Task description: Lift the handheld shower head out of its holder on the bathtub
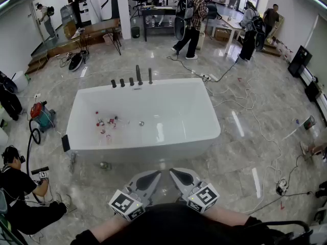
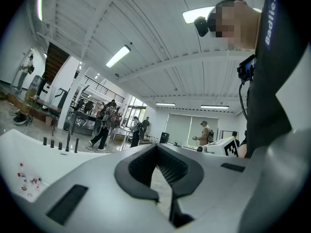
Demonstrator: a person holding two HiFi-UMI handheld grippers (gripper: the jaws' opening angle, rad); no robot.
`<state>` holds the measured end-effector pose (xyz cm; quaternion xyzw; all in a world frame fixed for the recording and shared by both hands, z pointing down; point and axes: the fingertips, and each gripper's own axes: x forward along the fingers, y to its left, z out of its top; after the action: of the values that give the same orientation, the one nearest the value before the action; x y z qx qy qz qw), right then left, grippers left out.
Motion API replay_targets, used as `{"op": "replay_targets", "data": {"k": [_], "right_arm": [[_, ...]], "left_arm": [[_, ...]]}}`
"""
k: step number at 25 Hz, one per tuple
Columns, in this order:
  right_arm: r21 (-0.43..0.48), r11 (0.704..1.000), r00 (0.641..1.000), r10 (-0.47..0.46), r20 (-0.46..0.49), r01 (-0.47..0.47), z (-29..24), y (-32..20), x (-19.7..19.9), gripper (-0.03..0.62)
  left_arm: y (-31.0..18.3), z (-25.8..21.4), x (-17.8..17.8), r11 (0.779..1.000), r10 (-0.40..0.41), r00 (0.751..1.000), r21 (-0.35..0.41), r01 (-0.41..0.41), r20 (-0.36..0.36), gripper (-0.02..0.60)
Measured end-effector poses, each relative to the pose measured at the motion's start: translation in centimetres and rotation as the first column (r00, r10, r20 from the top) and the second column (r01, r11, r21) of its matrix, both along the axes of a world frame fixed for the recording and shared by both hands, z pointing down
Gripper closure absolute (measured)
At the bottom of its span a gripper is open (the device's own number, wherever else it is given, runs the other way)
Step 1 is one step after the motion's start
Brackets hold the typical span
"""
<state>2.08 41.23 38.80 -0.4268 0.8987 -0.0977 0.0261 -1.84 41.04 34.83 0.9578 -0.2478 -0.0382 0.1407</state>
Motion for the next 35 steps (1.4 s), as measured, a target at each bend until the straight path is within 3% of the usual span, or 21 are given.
{"op": "replay_targets", "data": {"k": [12, 21, 29, 35], "right_arm": [[0.001, 1.0, 1.0, -0.005, 0.021, 0.005, 0.2, -0.4, 0.7, 0.592], [0.024, 1.0, 1.0, 0.003, 0.029, -0.004, -0.6, -2.3, 4.1, 0.592], [0.033, 0.999, 1.0, -0.021, 0.022, 0.02, -0.8, -4.8, 9.5, 0.592], [0.021, 1.0, 1.0, -0.02, 0.014, 0.02, 0.3, -8.6, 10.9, 0.592]], "left_arm": [[-0.3, 0.4, 0.7, 1.0, -0.008, 1.0, -0.005, 0.008, 0.006, 0.581], [-1.9, -0.4, 3.2, 0.999, -0.043, 0.999, 0.015, 0.042, 0.015, 0.581], [-4.0, -1.0, 7.3, 0.991, -0.127, 0.992, 0.039, 0.127, 0.008, 0.581], [-7.4, -0.2, 7.6, 0.987, -0.159, 0.987, 0.039, 0.159, 0.01, 0.581]]}}
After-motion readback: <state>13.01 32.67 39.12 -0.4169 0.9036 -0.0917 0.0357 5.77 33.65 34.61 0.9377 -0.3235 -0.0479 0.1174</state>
